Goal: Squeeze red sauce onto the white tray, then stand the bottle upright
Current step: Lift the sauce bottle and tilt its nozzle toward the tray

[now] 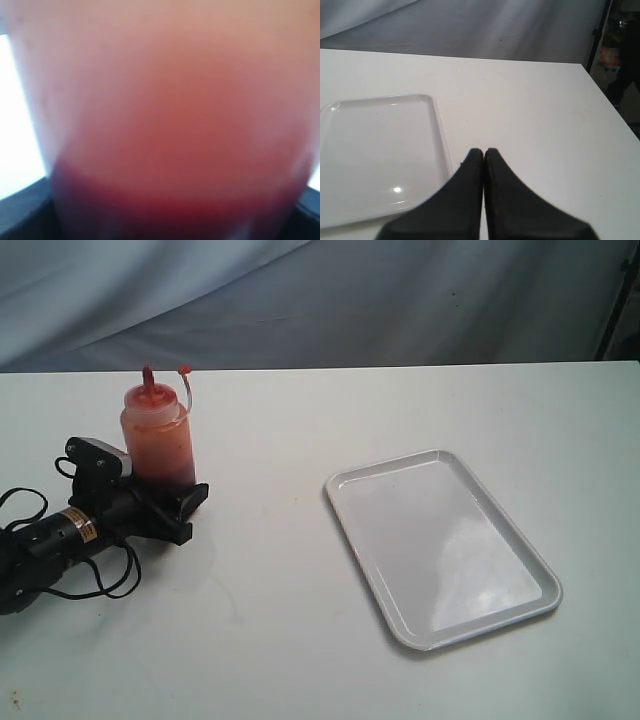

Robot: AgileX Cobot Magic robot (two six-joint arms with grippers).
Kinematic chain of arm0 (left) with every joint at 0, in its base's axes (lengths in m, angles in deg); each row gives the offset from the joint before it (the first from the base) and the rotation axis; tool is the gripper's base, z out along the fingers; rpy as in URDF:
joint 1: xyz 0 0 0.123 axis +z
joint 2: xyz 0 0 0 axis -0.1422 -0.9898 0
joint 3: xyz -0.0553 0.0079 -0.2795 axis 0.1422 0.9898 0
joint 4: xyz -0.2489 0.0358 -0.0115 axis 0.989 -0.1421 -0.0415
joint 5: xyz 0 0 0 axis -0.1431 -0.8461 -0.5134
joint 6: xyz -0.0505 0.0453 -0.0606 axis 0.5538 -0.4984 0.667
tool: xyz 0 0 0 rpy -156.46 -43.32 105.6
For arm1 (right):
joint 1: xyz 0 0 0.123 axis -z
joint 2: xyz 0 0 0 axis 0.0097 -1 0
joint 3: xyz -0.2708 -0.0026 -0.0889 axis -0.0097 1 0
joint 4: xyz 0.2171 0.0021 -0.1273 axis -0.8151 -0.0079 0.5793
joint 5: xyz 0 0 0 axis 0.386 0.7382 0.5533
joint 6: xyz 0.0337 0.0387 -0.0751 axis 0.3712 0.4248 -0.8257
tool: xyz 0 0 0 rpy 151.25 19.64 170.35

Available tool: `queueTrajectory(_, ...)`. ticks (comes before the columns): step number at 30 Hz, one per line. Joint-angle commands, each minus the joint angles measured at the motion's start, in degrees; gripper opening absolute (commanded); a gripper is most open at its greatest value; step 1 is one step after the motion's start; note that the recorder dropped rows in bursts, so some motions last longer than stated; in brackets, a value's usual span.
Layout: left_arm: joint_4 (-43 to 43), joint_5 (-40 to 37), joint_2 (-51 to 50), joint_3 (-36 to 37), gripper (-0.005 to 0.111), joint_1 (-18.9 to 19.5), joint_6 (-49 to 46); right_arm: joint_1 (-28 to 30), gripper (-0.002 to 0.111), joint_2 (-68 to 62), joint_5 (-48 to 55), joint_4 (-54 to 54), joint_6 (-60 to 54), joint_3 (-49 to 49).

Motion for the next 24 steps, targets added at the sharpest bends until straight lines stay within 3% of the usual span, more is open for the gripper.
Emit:
queueTrajectory(1,-3.40,-1.29,0.92,-0.20,0.000,-0.16,-0.78,0.07,0.000,0.15,-0.03,0.17,-0.31,0.17)
queueTrajectory(11,-9.95,-1.24,4.02,0.05,0.000,-0.16,-0.16,0.07,0.000,0.15,-0.03,0.17,-0.31,0.17)
queueTrajectory(24,-17.63,5.96,4.02,0.05,0.000,-0.16,-0.51,0.07,0.000,0.15,-0.03,0.17,-0.31,0.17)
